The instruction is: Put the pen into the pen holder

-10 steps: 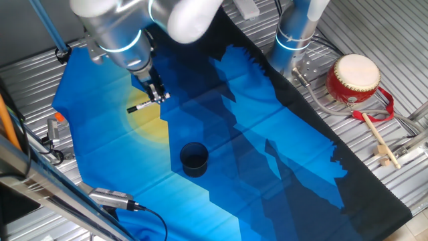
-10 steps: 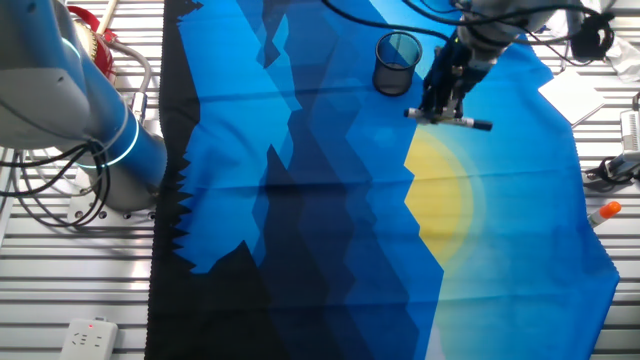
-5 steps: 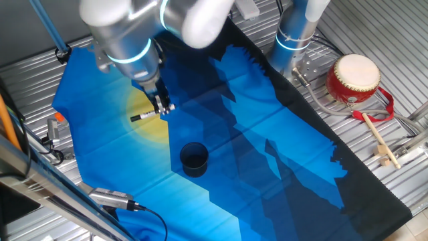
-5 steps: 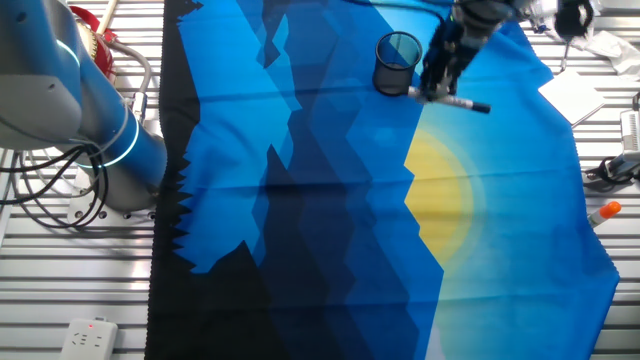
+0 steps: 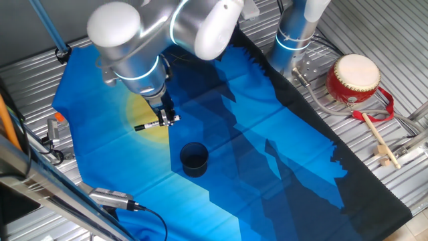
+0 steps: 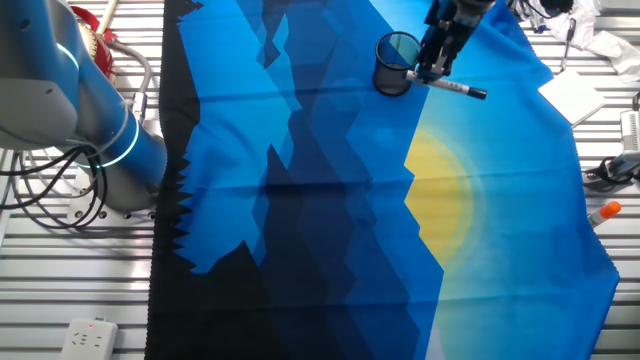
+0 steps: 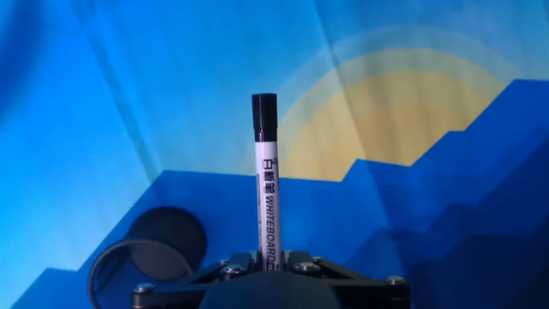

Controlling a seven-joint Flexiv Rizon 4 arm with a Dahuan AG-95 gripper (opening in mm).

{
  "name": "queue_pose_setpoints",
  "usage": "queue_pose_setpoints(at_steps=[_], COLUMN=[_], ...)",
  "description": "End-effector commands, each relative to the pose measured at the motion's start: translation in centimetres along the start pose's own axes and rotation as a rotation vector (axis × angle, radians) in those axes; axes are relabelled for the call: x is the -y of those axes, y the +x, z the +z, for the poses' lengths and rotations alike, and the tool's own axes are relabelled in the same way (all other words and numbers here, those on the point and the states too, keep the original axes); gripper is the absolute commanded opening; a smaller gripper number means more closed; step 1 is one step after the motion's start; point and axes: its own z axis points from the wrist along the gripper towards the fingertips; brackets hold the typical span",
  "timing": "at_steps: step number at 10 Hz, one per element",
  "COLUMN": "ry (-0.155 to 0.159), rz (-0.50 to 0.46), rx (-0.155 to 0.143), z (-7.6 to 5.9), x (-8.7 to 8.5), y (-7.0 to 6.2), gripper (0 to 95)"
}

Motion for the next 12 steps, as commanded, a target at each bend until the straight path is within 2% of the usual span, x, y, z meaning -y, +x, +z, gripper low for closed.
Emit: queue_pose_setpoints(at_steps=[1, 3, 6, 9, 11, 12], ry=[-0.005, -0.01, -0.022, -0.083, -0.139, -0.142], rz=[-0.001, -0.005, -0.002, -0.013, -0.022, -0.022], rx=[-0.002, -0.005, -0.01, -0.036, -0.052, -0.051], z=[-0.2, -0.4, 0.0, 0.0, 0.0, 0.0], x=[-0.2, -0.7, -1.3, -1.3, -1.3, -1.3], y=[0.5, 1.2, 1.5, 1.5, 1.5, 1.5], gripper=[0.0, 0.0, 0.0, 0.0, 0.0, 0.0])
